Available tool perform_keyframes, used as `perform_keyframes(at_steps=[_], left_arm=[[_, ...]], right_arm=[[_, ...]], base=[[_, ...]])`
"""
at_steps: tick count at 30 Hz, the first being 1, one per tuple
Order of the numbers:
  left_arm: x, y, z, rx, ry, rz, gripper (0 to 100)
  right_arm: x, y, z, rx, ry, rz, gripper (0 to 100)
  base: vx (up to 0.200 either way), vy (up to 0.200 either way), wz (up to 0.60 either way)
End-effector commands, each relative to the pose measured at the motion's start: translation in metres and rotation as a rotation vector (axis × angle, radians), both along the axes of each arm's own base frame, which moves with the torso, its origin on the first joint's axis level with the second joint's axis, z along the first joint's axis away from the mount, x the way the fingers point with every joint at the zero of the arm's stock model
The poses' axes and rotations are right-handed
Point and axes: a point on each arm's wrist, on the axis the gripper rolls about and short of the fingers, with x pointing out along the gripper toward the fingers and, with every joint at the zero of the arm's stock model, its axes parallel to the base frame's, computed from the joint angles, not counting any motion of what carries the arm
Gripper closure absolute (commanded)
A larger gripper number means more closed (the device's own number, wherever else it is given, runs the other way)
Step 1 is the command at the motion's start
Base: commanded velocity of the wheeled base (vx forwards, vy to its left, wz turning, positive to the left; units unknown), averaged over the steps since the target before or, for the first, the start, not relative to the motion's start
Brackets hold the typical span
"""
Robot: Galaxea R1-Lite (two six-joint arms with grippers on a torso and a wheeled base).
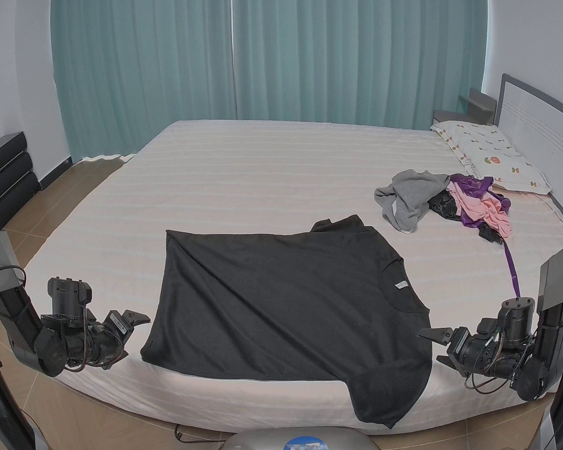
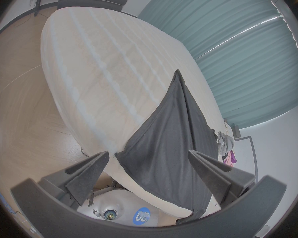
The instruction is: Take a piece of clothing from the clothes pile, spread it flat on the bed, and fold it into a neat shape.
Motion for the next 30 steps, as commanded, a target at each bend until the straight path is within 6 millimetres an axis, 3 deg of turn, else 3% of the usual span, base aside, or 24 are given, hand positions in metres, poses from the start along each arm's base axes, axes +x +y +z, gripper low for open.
perform_keyframes(at_steps=[1,9,27,28,30], left_arm=[[0.004,-0.001,-0.013,-0.001,0.03,-0.002,0],[0.016,-0.013,-0.036,0.059,0.017,-0.056,0],[0.026,-0.019,-0.053,0.206,0.029,-0.12,0],[0.027,-0.019,-0.054,0.207,0.029,-0.121,100],[0.027,-0.02,-0.054,0.213,0.031,-0.117,100]], right_arm=[[-0.001,0.001,-0.006,-0.003,0.021,0.004,0],[0.0,0.002,-0.008,-0.008,0.024,0.011,0],[0.002,0.002,-0.009,-0.017,0.02,0.005,0],[0.003,0.002,-0.009,-0.017,0.018,0.005,0],[0.003,0.002,-0.009,-0.018,0.016,0.004,0]], base=[[0.0,0.0,0.0],[0.0,0.0,0.0],[0.0,0.0,0.0],[0.0,0.0,0.0],[0.0,0.0,0.0]])
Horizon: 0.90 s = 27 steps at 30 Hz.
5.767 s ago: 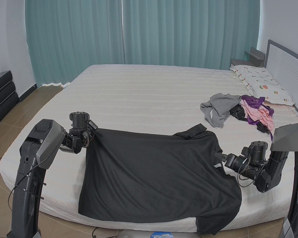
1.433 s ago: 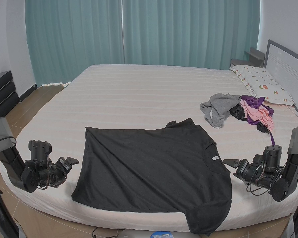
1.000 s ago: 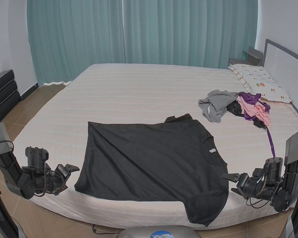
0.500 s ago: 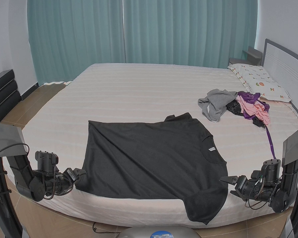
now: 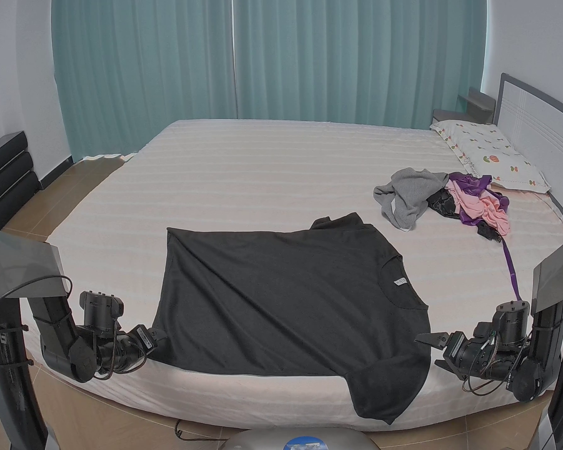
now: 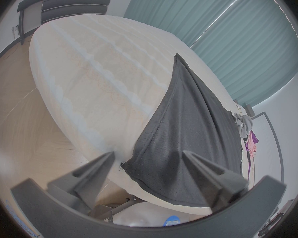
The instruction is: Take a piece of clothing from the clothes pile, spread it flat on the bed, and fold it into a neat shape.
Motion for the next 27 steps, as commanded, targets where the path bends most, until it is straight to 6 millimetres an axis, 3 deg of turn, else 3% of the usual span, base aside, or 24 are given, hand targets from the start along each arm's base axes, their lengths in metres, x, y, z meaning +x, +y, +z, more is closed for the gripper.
perform_keyframes(at_steps=[1,27], left_arm=[[0.001,-0.001,-0.005,0.006,0.017,0.001,100],[-0.034,0.019,-0.002,0.103,0.092,0.032,100]], right_arm=[[0.001,0.0,0.001,0.002,-0.013,0.0,0],[0.001,-0.002,-0.001,-0.001,-0.007,-0.006,0]], base=[[0.0,0.0,0.0],[0.0,0.0,0.0]])
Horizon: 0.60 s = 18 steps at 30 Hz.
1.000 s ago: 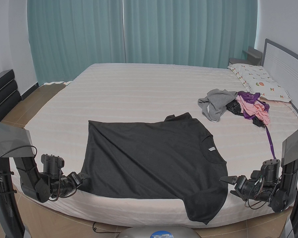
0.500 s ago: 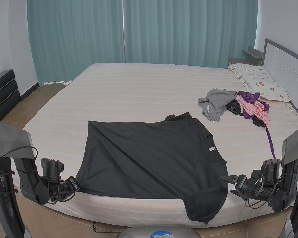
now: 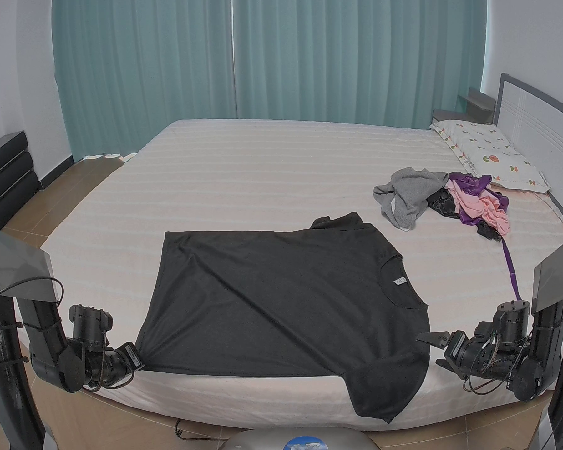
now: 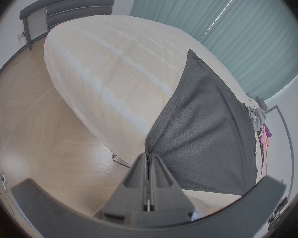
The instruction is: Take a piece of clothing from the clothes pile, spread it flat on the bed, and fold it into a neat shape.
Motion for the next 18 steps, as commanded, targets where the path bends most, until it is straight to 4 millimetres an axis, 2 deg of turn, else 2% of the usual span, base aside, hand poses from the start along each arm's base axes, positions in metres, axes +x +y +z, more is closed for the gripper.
perform_keyframes(at_steps=[1,7,18], left_arm=[[-0.003,0.005,0.004,0.016,-0.008,0.005,100],[-0.008,0.007,0.005,0.034,0.002,-0.01,100],[-0.011,0.005,0.006,0.039,0.007,-0.026,100]], right_arm=[[0.001,0.0,-0.001,-0.001,-0.005,0.002,0],[0.007,0.001,-0.008,-0.008,-0.005,0.006,0],[0.032,0.0,-0.024,-0.041,-0.052,0.013,0]], base=[[0.0,0.0,0.0],[0.0,0.0,0.0],[0.0,0.0,0.0]])
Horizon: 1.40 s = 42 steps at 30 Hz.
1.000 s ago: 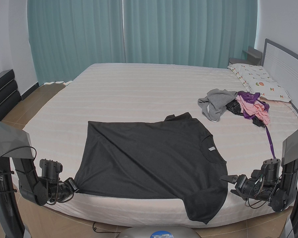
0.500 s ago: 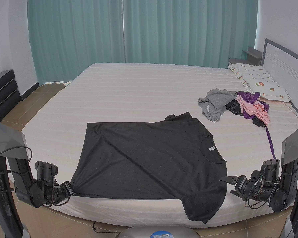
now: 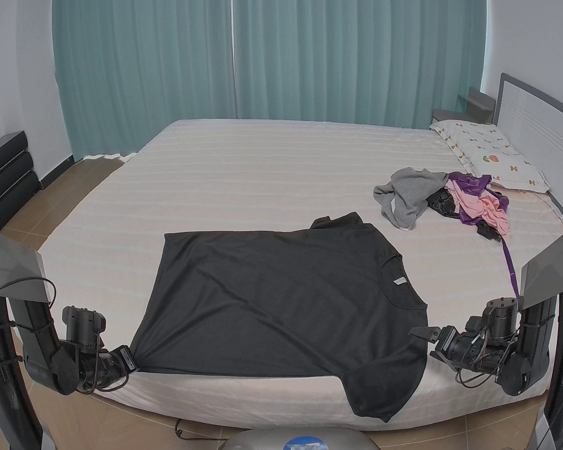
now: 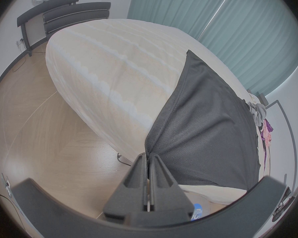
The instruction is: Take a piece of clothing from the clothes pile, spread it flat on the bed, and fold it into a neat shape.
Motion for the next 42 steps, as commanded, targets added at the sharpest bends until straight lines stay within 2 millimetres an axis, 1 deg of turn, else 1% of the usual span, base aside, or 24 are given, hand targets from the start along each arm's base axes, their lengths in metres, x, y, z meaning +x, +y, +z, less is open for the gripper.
perform_keyframes(at_steps=[1,2,6,10,12,13,20,26,30,33,36,39,42], left_arm=[[0.0,0.0,-0.001,-0.002,0.003,0.001,100],[0.0,0.0,-0.001,-0.005,0.003,0.002,100],[0.0,0.0,-0.001,-0.009,0.003,0.0,100],[0.001,-0.001,-0.001,-0.011,0.002,0.0,100],[0.001,-0.001,-0.001,-0.012,0.002,-0.001,100],[0.001,-0.001,-0.001,-0.012,0.002,-0.001,100],[0.002,0.0,-0.001,-0.013,-0.001,0.002,100],[0.001,-0.001,-0.001,-0.016,0.003,-0.001,100],[0.002,-0.001,-0.004,-0.019,0.011,-0.003,100],[0.001,-0.001,-0.009,-0.019,0.031,-0.003,100],[0.001,-0.001,-0.009,-0.021,0.028,-0.003,100],[0.001,-0.001,-0.009,-0.021,0.028,-0.003,100],[0.001,-0.001,-0.009,-0.023,0.028,-0.004,100]], right_arm=[[0.008,-0.002,-0.008,-0.007,-0.009,-0.005,0],[0.012,-0.005,-0.013,-0.026,-0.017,-0.003,0],[0.018,-0.008,-0.021,-0.07,-0.026,-0.012,0],[0.027,-0.006,-0.029,-0.102,-0.037,-0.044,0],[0.032,-0.004,-0.03,-0.104,-0.054,-0.041,0],[0.035,-0.003,-0.029,-0.104,-0.065,-0.04,100],[0.05,0.001,-0.028,-0.101,-0.102,-0.034,100],[0.065,-0.005,-0.021,-0.096,-0.159,-0.062,100],[0.073,-0.004,-0.016,-0.09,-0.199,-0.064,100],[0.074,-0.003,-0.019,-0.09,-0.193,-0.06,100],[0.075,-0.001,-0.022,-0.091,-0.19,-0.053,100],[0.08,-0.003,-0.021,-0.088,-0.208,-0.062,100],[0.081,-0.006,-0.024,-0.091,-0.2,-0.071,100]], base=[[0.0,0.0,0.0],[0.0,0.0,0.0],[0.0,0.0,0.0],[0.0,0.0,0.0],[0.0,0.0,0.0],[0.0,0.0,0.0],[0.0,0.0,0.0],[0.0,0.0,0.0],[0.0,0.0,0.0],[0.0,0.0,0.0],[0.0,0.0,0.0],[0.0,0.0,0.0],[0.0,0.0,0.0]])
